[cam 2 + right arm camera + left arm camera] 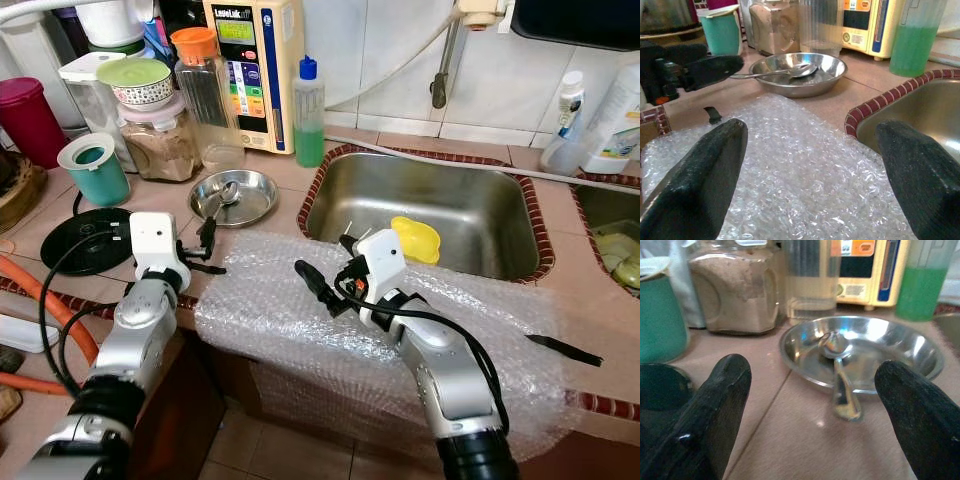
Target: Kitchen organization
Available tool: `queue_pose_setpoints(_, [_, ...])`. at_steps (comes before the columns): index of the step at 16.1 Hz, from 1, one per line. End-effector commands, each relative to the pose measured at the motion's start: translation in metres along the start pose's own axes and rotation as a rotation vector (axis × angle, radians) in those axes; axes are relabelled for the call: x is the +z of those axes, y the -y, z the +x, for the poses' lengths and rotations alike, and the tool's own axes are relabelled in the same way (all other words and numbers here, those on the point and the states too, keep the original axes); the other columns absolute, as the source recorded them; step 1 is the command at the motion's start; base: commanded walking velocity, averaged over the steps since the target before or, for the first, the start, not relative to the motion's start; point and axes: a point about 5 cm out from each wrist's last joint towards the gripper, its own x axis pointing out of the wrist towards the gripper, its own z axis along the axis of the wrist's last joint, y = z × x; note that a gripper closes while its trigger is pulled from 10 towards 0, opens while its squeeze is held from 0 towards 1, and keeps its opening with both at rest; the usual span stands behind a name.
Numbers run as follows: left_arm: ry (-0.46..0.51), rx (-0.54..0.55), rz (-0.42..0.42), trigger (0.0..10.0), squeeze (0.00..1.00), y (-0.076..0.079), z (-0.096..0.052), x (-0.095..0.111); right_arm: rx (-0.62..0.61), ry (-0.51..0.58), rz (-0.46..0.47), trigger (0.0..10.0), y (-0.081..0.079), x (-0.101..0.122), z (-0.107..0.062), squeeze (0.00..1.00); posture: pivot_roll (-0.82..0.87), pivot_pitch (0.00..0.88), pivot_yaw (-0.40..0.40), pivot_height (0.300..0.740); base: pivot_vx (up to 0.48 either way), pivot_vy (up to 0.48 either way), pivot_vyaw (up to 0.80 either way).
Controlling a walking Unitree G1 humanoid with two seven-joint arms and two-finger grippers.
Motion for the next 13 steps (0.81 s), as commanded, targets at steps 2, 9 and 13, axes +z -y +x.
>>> queue_pose_setpoints(2, [-0.009,-0.007,-0.06,10.0,0.0,0.0,0.007,0.003,0.001,0.009,0.003,10.0,-0.006,0.007,-0.002,0.9,-0.05,0.0,0.083,0.74,0.0,0.0,0.0])
queue_pose_setpoints(9, [-0.083,-0.02,-0.194,0.8,0.0,0.004,0.015,-0.004,0.005,-0.017,-0.007,10.0,-0.012,0.01,-0.006,0.87,-0.06,0.0,0.09,0.74,0.0,0.0,0.0])
queue_pose_setpoints(13, [-0.103,-0.025,-0.226,0.0,0.0,0.006,0.016,-0.008,0.006,-0.022,-0.012,10.0,-0.014,0.012,-0.005,0.87,-0.06,0.0,0.088,0.74,0.0,0.0,0.0])
